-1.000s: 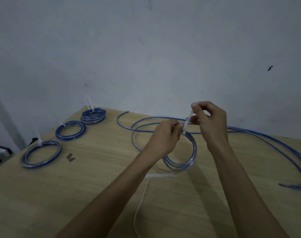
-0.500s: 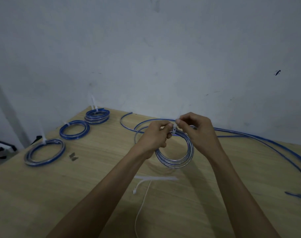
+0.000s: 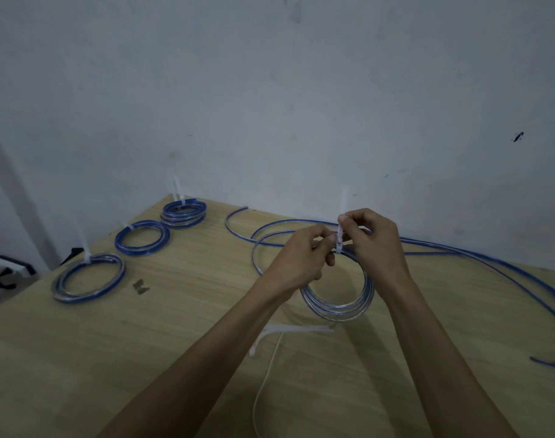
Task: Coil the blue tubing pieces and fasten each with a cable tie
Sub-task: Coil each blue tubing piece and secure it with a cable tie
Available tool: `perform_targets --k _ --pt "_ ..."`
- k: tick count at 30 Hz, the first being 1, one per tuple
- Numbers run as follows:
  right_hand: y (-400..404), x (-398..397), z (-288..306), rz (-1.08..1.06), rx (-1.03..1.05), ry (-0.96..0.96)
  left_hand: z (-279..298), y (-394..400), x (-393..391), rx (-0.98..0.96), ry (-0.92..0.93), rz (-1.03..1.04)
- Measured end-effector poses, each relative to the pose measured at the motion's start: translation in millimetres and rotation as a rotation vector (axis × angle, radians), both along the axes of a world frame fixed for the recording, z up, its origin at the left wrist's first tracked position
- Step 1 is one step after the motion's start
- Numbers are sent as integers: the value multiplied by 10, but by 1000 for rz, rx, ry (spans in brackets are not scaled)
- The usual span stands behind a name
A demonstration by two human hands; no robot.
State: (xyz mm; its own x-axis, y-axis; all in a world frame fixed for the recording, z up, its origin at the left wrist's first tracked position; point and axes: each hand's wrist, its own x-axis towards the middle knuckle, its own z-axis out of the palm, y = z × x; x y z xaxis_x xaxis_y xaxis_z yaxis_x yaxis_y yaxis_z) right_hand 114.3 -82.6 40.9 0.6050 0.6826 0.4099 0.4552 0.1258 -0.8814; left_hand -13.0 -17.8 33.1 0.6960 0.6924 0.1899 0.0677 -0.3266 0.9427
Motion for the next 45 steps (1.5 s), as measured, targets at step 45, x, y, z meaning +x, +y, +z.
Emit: perform_targets --k 45 --pt "2222 -1927 -630 263 -431 -262 -483 2269 -2142 468 248 881"
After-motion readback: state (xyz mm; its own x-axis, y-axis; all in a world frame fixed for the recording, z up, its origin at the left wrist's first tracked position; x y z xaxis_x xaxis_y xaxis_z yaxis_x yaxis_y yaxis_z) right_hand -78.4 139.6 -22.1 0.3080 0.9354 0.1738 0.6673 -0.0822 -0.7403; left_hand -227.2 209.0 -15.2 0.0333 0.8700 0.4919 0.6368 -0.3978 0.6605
